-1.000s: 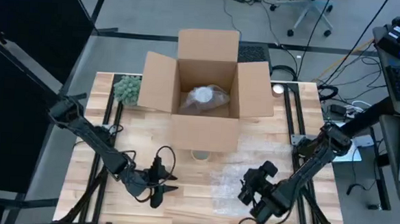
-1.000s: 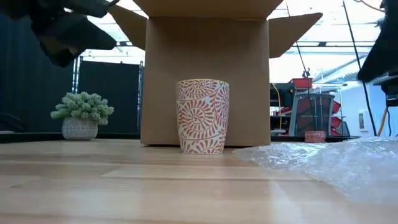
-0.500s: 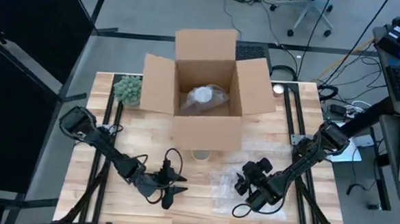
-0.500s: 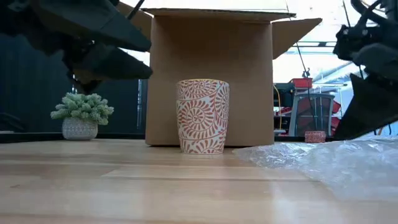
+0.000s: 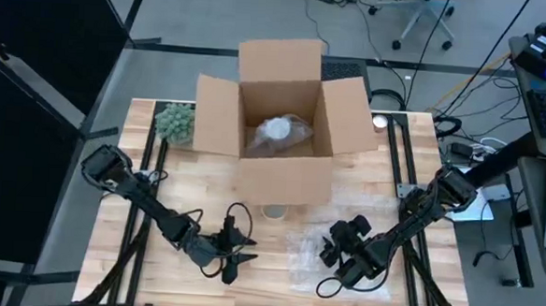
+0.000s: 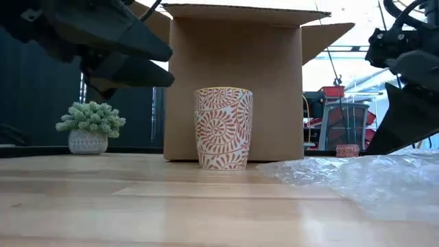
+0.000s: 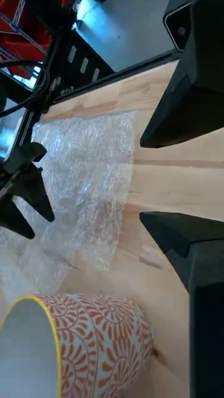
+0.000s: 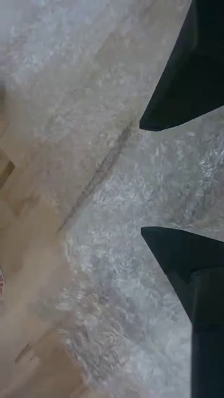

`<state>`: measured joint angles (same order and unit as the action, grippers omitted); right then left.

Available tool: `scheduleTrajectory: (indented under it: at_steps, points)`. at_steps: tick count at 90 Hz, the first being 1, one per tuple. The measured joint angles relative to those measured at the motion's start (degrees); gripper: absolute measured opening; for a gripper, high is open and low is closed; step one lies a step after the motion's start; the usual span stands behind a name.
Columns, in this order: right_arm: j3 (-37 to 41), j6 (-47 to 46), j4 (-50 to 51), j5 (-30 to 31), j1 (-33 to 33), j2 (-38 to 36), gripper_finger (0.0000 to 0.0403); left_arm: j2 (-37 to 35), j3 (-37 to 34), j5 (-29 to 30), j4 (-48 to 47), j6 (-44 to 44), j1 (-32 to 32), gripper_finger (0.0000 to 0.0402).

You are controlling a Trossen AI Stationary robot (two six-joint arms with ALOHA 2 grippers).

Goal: Wrap mug
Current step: Wrap the yellow patterned mug with bubble wrap

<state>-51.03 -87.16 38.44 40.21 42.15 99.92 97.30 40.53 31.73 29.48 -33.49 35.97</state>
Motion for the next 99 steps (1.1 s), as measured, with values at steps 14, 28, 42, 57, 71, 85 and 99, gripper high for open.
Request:
scheduleTrajectory:
  at_steps: [14,28,42,57,71,85,99]
  points:
    - [0.01,2.25,-2.2,0.0,-0.66,0.18,0.0218,0.0,0.02,-0.04,0.0,2.37,0.04,0.0167]
    - [0.02,4.52,-4.72,-0.02,-1.15,1.34,0.0195,0.0,0.02,-0.07,-0.07,2.5,0.04,0.0167]
    - [0.02,5.6,-6.15,-0.49,-1.3,3.01,0.0183,0.0,0.02,-0.07,-0.05,2.78,0.0,0.0167]
    - [0.02,7.1,-6.37,-1.18,-1.31,4.11,0.0168,-0.02,0.02,-0.07,-0.05,2.81,0.0,0.0167]
    - [0.02,9.07,-7.1,-1.18,-1.31,4.22,0.0156,-0.02,0.02,-0.07,-0.03,2.81,-0.01,0.0167]
    - [0.02,9.41,-7.34,-1.35,-1.31,4.22,0.0155,-0.02,0.02,-0.07,-0.04,2.92,0.0,0.0167]
    - [0.02,9.85,-7.36,-1.41,-1.31,4.22,0.0155,-0.02,0.02,-0.07,-0.05,2.94,0.04,0.0167]
